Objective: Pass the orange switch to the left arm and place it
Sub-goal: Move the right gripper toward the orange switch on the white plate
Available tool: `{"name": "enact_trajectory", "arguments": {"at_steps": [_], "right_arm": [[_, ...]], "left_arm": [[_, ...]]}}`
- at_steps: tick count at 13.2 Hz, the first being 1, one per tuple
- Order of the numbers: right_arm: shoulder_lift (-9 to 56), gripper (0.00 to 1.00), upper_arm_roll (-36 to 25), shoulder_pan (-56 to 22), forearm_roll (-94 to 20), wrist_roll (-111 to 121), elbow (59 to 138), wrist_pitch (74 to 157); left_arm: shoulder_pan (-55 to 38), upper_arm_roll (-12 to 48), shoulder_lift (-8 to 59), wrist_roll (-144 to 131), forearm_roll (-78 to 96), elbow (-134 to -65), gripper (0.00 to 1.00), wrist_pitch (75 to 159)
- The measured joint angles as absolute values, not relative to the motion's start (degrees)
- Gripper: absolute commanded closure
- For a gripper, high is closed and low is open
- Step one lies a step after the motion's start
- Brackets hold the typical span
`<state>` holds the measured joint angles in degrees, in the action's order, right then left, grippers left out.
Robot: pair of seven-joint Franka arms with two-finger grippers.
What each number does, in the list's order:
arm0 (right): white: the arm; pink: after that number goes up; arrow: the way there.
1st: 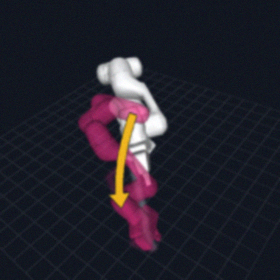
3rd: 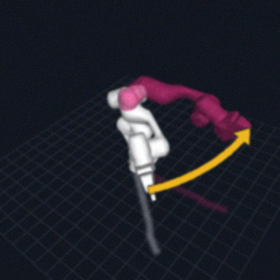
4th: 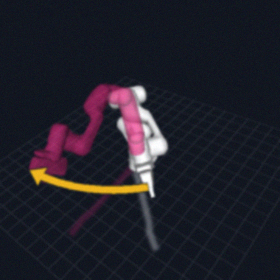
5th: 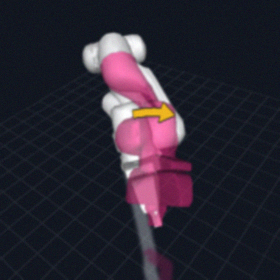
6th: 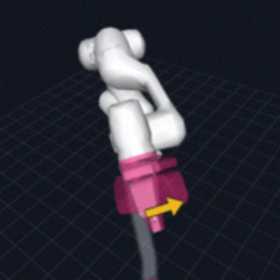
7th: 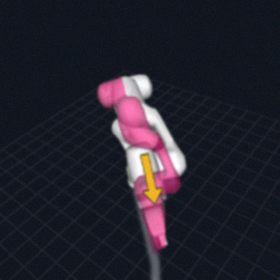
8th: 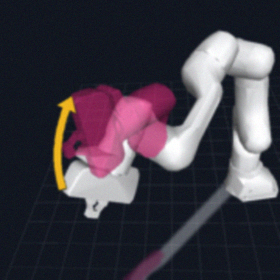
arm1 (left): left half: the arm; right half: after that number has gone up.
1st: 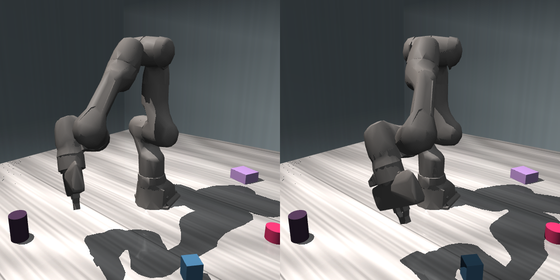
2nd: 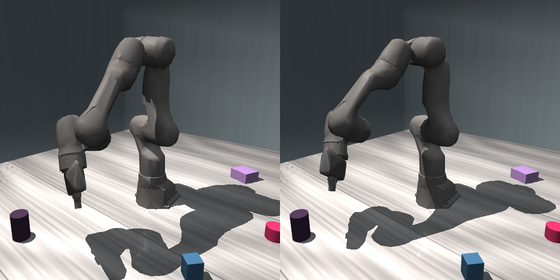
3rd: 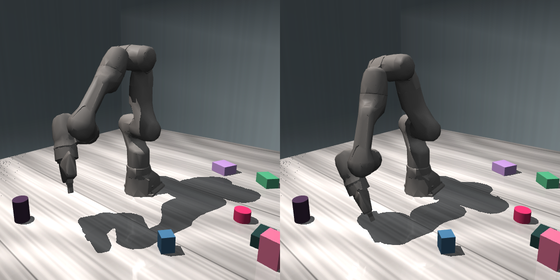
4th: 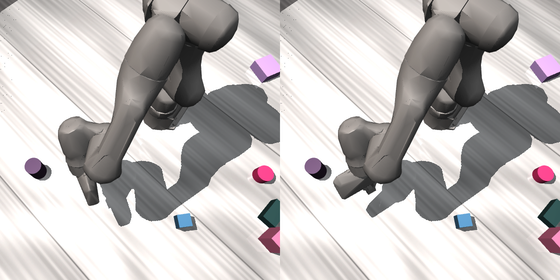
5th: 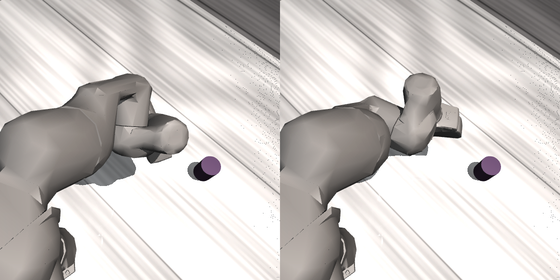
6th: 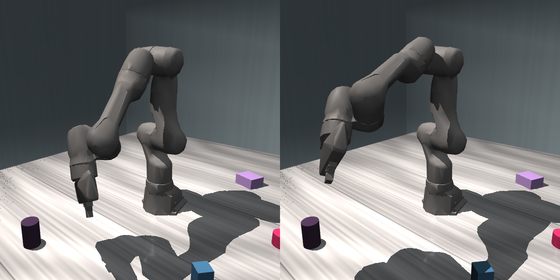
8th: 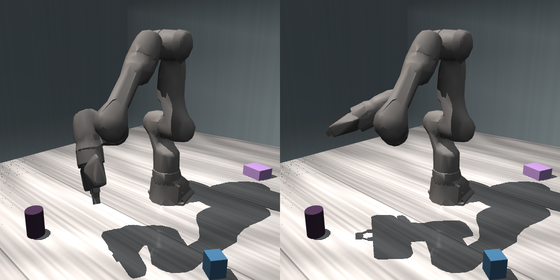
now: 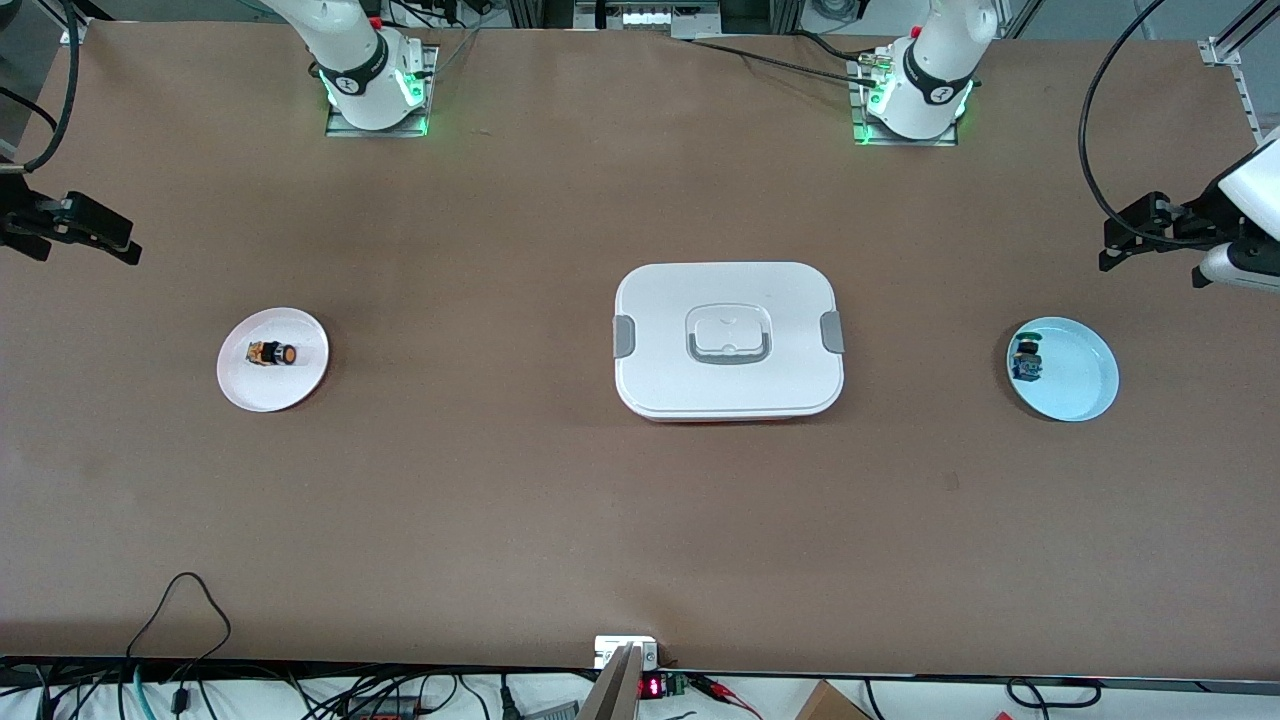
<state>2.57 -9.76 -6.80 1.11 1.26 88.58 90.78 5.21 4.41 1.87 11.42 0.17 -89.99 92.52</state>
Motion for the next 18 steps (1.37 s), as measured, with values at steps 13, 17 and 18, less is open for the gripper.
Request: {"name": "enact_trajectory", "arguments": {"at_steps": [13, 17, 18], "right_arm": [[6.4, 0.0, -9.8, -6.7, 1.1, 1.3, 88.7, 91.8], [9.8, 0.0, -9.8, -6.6, 1.1, 1.3, 88.7, 94.1], [10.5, 0.0, -9.8, -6.5, 1.1, 1.3, 88.7, 94.5]], "left_arm": [[5.2, 4.4, 1.9, 11.4, 0.2, -90.0, 0.0, 92.5], [5.2, 4.4, 1.9, 11.4, 0.2, -90.0, 0.0, 92.5], [5.2, 4.4, 1.9, 11.4, 0.2, -90.0, 0.0, 92.5]]}}
